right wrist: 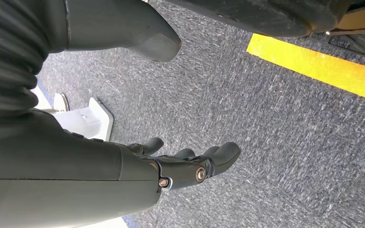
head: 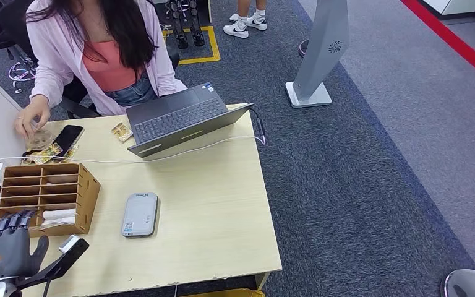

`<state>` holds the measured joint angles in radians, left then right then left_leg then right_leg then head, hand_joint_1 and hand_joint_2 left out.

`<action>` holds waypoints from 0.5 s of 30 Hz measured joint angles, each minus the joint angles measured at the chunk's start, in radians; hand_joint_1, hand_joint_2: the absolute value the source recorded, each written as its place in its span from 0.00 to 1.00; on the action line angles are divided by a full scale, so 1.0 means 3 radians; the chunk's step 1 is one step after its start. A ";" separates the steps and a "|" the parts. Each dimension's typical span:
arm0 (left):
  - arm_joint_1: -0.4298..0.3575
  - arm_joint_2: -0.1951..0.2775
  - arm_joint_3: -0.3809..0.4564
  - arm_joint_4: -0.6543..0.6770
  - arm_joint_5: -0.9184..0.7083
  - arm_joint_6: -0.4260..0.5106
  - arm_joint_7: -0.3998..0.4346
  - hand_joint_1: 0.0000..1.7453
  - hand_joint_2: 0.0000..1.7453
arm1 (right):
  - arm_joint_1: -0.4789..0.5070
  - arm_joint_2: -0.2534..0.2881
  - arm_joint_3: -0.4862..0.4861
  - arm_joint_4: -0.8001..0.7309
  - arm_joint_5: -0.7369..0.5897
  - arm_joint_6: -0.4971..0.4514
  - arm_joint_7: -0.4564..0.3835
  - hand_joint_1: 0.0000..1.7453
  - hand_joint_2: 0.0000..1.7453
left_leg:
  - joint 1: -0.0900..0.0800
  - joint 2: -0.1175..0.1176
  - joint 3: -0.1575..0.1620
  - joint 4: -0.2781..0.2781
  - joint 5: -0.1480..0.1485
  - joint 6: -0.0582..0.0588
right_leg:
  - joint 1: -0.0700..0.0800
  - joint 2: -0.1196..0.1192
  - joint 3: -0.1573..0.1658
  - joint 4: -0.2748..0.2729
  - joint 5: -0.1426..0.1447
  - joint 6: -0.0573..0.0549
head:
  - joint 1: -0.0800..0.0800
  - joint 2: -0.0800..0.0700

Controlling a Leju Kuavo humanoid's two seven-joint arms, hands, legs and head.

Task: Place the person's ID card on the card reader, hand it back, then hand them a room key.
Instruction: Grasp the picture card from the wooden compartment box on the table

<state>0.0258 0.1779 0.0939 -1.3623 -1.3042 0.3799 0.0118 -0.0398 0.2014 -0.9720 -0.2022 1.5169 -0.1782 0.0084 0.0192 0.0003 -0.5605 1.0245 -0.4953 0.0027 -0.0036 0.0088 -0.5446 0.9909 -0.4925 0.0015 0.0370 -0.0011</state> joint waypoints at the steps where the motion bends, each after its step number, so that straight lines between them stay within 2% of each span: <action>1: -0.0002 -0.0003 0.0000 0.0005 0.0005 0.0005 -0.0001 1.00 1.00 | -0.0001 0.0000 0.0000 0.0000 0.0000 0.0000 0.0000 0.00 1.00 | 0.0000 0.0000 0.0000 0.0000 0.0000 0.0000 | 0.0000 0.0000 0.0000 0.0000 0.0000 0.0000 | 0.0000 0.0000; 15: -0.0063 -0.0019 0.0000 0.0035 0.0014 0.0048 -0.0046 1.00 1.00 | -0.0005 0.0000 0.0000 0.0000 0.0002 0.0041 0.0003 0.00 1.00 | 0.0000 0.0000 0.0001 0.0000 0.0000 0.0000 | 0.0000 0.0001 0.0000 0.0000 0.0000 0.0000 | 0.0000 0.0000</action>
<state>0.0069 0.1720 0.0938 -1.3519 -1.3001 0.3944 -0.0019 -0.0412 0.2014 -0.9720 -0.2022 1.5175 -0.1659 0.0093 0.0192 0.0003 -0.5603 1.0245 -0.4953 0.0027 -0.0036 0.0091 -0.5446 0.9910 -0.4924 0.0015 0.0371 -0.0011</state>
